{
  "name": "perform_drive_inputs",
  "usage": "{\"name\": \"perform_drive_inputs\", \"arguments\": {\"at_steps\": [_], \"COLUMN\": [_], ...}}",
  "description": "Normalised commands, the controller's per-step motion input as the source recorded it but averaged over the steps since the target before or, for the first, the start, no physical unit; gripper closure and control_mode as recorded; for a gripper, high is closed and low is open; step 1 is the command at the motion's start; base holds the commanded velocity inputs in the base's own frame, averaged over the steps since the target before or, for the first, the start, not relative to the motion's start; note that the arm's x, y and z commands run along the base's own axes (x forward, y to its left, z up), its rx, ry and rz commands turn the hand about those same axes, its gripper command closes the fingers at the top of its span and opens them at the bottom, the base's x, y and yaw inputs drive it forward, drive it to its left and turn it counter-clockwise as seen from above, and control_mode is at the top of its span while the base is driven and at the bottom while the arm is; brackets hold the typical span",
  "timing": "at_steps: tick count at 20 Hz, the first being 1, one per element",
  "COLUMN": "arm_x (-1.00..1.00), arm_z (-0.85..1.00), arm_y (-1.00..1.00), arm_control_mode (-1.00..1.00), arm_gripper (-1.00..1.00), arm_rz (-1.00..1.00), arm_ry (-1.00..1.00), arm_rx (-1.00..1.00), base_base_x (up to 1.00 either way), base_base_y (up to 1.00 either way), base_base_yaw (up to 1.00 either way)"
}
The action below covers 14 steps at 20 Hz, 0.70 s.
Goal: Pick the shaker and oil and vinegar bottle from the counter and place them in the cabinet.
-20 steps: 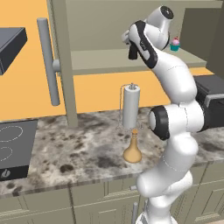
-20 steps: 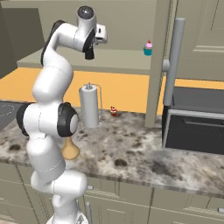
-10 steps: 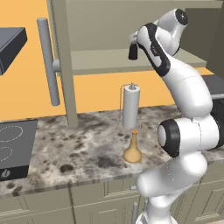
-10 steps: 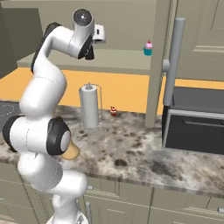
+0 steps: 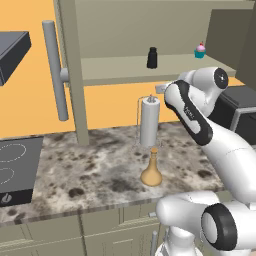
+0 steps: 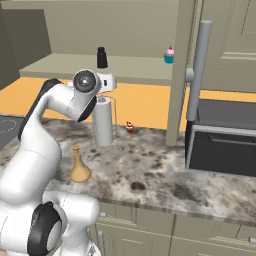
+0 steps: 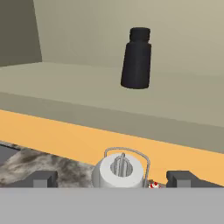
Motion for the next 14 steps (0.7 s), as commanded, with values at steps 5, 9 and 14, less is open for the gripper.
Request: {"name": "perform_drive_inputs", "arguments": {"at_steps": [5, 9, 14], "arm_x": [-1.0, -1.0, -0.73], "arm_z": [-1.0, -1.0, -1.0], "arm_y": [0.0, 0.0, 0.02], "arm_control_mode": [-1.0, -1.0, -1.0], "arm_gripper": [-1.0, -1.0, -1.0], "arm_rz": [0.0, 0.01, 0.02], "arm_ry": [0.0, 0.0, 0.01], "arm_rx": [-0.14, -0.13, -0.12], "base_base_x": [0.0, 0.0, 0.0], "base_base_y": [0.0, 0.0, 0.0], "base_base_yaw": [0.0, 0.0, 0.0]}}
